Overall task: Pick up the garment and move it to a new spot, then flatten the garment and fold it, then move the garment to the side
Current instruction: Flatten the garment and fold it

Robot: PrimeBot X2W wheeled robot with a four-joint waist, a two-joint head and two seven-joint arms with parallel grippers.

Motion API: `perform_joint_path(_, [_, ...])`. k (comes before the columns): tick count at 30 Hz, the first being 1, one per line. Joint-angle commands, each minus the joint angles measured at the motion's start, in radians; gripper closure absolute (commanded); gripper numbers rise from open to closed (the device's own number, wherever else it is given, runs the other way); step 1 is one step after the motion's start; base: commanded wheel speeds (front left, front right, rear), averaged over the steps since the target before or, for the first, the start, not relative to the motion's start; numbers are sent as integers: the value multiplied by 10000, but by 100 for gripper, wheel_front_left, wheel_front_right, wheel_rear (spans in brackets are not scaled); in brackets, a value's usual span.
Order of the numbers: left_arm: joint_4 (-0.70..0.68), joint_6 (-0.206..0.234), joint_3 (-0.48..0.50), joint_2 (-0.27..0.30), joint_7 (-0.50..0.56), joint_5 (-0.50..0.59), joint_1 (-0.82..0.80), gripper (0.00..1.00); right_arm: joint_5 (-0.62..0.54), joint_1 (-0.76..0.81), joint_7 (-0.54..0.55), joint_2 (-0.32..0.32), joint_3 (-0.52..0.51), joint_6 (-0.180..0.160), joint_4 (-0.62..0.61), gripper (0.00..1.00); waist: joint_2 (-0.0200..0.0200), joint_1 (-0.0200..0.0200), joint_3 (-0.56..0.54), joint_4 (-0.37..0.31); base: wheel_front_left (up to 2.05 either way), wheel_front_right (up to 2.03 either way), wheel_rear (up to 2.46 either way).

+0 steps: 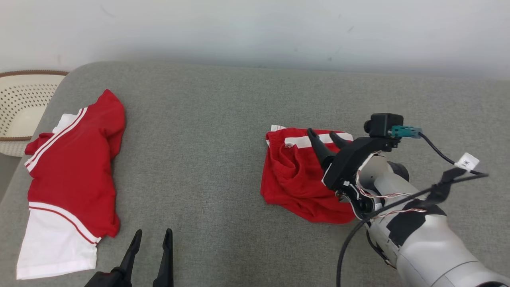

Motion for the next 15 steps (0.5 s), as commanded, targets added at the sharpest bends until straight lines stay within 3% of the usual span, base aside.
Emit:
perform_joint_path(1, [-26,-7,54,4,-29,64,143,0,65,175,-189,-158,62,1,-195,0,0,0,-56,-98,0,0,0])
perform_joint_path(7, [-166,-24,237,4,-29,177,307,0,-107,474,-958,-1030,208,1,-849,0,0,0,-108,-336,0,0,0])
perform_joint_path(15, [-339,-37,456,4,-29,315,415,0,-201,849,-1213,-1594,94,1,-837,0,0,0,-119,-519,0,0,0])
